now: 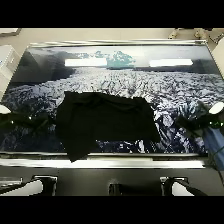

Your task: Fold the clothes and pants, and hang the long-sleeved shirts on hangers.

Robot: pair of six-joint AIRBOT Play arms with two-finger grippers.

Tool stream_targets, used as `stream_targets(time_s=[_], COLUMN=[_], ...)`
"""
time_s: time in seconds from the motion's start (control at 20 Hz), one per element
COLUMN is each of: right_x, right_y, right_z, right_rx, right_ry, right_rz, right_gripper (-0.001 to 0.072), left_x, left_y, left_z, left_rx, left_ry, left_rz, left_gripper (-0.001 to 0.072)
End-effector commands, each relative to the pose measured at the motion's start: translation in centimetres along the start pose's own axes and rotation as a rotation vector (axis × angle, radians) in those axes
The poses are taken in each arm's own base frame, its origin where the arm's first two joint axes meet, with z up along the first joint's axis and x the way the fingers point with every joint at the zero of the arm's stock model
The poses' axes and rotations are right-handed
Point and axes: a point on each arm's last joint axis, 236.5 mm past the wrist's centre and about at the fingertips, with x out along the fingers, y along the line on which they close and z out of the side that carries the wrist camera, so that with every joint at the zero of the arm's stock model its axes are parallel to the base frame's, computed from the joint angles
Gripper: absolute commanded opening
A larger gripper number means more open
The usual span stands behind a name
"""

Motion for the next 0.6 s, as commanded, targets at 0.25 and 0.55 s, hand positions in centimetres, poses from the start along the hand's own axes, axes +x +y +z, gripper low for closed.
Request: stream_targets(time_s=[0.25,0.55], right_x=[3.5,5.6], right_y=[4.0,5.6], right_z=[-4.3,-5.0], right_rx=[-0.079,-0.018], right_ry=[0.116,0.199], right_rz=[0.154,0.248], right_gripper=[0.0715,0.0714], left_x=[5.6,6.6], left_y=[-0.4,-2.2], left_z=[-1.7,-1.1], left_rx=[-0.066,-0.035], left_ry=[-0.002,-0.041], left_rz=[-0.072,-0.066], left_gripper=[0.0593,0.0028])
